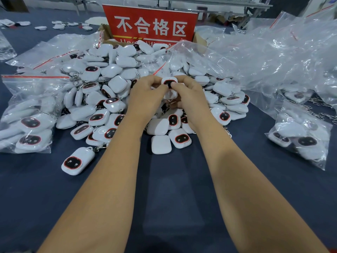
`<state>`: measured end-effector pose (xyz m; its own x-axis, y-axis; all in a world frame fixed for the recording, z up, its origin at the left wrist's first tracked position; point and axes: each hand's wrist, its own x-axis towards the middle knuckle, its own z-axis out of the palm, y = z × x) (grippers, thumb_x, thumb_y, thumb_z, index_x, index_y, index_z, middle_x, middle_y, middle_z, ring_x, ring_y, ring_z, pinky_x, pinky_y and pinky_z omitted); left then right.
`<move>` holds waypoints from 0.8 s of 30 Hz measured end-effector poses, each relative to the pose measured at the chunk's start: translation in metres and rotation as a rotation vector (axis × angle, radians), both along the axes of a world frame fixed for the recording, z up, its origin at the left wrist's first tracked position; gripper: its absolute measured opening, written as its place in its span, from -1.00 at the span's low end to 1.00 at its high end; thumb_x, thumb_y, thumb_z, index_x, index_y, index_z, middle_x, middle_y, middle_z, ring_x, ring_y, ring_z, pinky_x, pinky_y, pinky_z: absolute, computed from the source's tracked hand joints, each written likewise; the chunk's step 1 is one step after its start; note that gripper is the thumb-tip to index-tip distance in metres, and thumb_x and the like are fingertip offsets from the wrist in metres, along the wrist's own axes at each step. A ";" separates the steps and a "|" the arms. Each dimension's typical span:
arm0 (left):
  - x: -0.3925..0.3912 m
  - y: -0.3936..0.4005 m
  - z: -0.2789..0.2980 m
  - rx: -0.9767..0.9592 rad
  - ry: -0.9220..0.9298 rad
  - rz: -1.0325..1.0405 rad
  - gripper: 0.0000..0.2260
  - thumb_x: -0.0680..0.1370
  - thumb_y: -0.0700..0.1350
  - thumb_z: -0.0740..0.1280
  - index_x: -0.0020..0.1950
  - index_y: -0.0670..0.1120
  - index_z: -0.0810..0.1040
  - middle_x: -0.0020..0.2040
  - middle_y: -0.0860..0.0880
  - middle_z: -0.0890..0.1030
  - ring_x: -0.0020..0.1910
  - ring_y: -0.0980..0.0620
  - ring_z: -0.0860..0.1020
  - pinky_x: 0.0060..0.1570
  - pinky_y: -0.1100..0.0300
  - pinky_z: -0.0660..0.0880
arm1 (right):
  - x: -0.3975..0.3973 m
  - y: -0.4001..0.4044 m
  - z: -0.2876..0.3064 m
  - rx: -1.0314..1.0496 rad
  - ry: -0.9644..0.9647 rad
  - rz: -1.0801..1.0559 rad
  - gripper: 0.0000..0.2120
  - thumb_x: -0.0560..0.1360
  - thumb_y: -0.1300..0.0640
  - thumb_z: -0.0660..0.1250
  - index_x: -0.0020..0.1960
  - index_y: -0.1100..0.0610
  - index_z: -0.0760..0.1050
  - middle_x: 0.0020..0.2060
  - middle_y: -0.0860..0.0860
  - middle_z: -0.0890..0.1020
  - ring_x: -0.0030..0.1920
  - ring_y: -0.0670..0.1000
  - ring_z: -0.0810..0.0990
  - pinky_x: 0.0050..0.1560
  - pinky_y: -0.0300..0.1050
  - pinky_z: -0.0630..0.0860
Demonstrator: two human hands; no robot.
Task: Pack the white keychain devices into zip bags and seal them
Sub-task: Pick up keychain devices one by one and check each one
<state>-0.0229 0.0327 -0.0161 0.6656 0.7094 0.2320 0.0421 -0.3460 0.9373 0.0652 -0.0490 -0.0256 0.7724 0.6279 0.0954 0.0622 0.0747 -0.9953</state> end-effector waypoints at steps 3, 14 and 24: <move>0.000 0.001 0.000 0.002 0.011 -0.005 -0.80 0.44 -0.05 0.31 -0.02 -0.02 0.67 -0.17 -0.04 0.65 -0.19 0.02 0.55 0.02 -0.07 0.55 | 0.000 -0.001 -0.001 -0.012 -0.028 -0.011 -0.91 0.57 0.19 0.30 0.01 0.08 0.57 -0.07 0.16 0.67 -0.09 0.04 0.65 -0.05 -0.02 0.57; 0.004 0.006 -0.005 0.040 0.024 0.019 -0.85 0.48 -0.05 0.33 -0.03 -0.02 0.65 -0.23 0.04 0.60 -0.27 0.12 0.51 -0.06 0.04 0.52 | -0.002 -0.002 -0.003 -0.006 -0.077 -0.002 -0.89 0.60 0.23 0.26 0.07 0.16 0.54 -0.22 0.02 0.65 -0.19 -0.03 0.63 -0.20 -0.12 0.53; 0.006 0.008 -0.008 0.030 0.011 0.032 -0.90 0.52 -0.09 0.33 -0.06 0.00 0.65 -0.30 0.11 0.56 -0.35 0.19 0.48 -0.19 0.19 0.44 | -0.004 -0.002 -0.001 0.016 -0.074 -0.006 -0.91 0.59 0.22 0.29 0.01 0.09 0.56 -0.25 0.00 0.68 -0.20 -0.04 0.66 -0.12 -0.03 0.61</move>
